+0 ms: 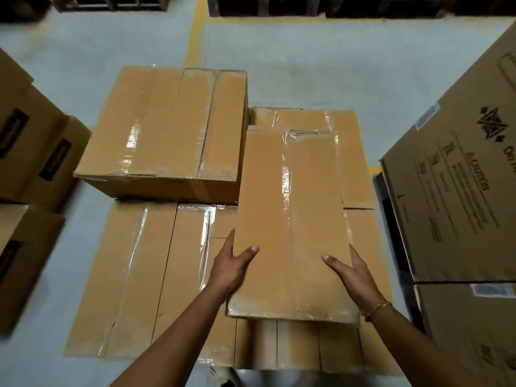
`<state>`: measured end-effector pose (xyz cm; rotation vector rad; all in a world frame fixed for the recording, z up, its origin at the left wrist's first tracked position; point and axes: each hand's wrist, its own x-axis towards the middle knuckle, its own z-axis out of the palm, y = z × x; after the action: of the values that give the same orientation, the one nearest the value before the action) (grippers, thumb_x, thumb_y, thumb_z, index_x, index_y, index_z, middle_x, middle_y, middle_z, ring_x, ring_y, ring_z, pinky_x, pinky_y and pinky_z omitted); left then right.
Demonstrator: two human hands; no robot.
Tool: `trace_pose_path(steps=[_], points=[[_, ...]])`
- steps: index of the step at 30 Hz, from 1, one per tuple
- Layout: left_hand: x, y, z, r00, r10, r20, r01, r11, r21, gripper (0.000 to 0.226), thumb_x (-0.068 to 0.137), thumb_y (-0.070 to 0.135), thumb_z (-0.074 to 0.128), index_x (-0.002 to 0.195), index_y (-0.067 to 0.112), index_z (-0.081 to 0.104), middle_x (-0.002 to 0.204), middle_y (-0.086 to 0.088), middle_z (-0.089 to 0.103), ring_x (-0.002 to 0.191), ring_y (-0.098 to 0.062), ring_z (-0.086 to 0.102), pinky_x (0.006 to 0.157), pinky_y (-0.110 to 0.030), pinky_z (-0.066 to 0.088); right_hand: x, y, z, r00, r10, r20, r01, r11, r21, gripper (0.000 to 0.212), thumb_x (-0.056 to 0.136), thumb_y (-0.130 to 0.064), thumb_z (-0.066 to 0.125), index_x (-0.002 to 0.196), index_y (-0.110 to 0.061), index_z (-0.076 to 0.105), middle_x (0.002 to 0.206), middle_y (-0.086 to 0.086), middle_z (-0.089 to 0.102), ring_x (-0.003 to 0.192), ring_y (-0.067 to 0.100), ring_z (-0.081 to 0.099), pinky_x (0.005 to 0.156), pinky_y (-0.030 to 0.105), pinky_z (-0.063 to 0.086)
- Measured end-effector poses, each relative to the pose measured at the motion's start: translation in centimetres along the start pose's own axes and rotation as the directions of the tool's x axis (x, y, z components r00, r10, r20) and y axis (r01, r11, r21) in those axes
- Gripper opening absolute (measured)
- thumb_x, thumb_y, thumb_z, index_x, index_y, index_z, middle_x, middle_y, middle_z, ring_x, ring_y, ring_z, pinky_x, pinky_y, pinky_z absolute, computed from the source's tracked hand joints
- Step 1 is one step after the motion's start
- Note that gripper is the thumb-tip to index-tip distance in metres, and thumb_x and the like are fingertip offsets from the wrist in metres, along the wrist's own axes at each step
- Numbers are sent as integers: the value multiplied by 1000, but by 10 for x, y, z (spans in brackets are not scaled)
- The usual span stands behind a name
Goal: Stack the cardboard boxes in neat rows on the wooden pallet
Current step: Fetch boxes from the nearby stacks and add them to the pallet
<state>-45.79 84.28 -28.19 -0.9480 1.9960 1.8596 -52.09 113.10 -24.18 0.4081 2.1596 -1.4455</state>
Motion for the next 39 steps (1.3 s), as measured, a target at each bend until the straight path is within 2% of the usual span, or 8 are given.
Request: trace_pose_path(steps=[3,6,10,18,22,27,33,39], points=[[31,-8,4,1000,28,10,-28,999,-14,90,69,70,81,147,44,47,131,15,69,121,-12,66,109,-46,50,35,6,11,1000,-18,-4,18,1000,2,64,89,-36,76,145,-37,45,115,-32,56,103,-6,56,96,22,41],[62,-17,7,998,68,12,-68,998,-6,82,73,66,78,146,43,48,129,16,70,119,-10,66,108,-45,51,64,13,22,999,-35,-37,36,999,19,72,92,-30,74,154,-24,38,110,-29,49,113,4,47,97,22,34],[96,-23,8,995,97,19,-97,995,-1,79,74,65,77,145,44,48,129,15,70,119,-12,67,107,-47,52,100,30,35,999,-45,-20,45,999,-2,55,90,-34,75,138,-40,48,114,-31,57,109,-1,58,89,17,41],[123,-38,11,981,163,-104,-147,979,143,62,94,38,73,150,35,45,132,13,67,120,-13,65,98,-31,50,141,55,50,997,-79,24,80,996,-43,61,83,-52,78,138,-43,55,123,-21,68,116,9,64,105,42,51],[102,-42,7,982,187,-30,-166,925,343,89,82,64,73,156,41,28,152,10,52,135,-18,54,106,-40,47,125,62,44,995,-86,59,94,983,-161,89,74,-69,76,151,-43,37,141,-15,59,129,14,57,109,43,48],[52,-56,-2,981,154,119,-195,784,589,148,59,89,73,163,30,-14,172,15,0,156,-8,14,120,-33,30,84,87,41,986,-91,142,134,935,-329,139,55,-75,86,160,-39,3,160,-13,35,140,12,44,112,35,43],[49,-81,-9,973,182,142,-229,687,690,154,56,80,80,155,38,-30,172,10,6,145,-22,42,104,-36,48,75,106,42,975,-80,208,163,893,-420,158,43,-77,89,154,-45,-19,165,-5,25,144,19,40,110,36,44],[57,-85,0,965,233,119,-252,706,662,146,66,68,84,160,30,-22,171,3,15,139,-27,48,100,-39,51,88,107,41,978,-135,156,192,872,-451,146,54,-66,88,154,-46,-17,152,-1,48,127,25,58,98,41,53]])
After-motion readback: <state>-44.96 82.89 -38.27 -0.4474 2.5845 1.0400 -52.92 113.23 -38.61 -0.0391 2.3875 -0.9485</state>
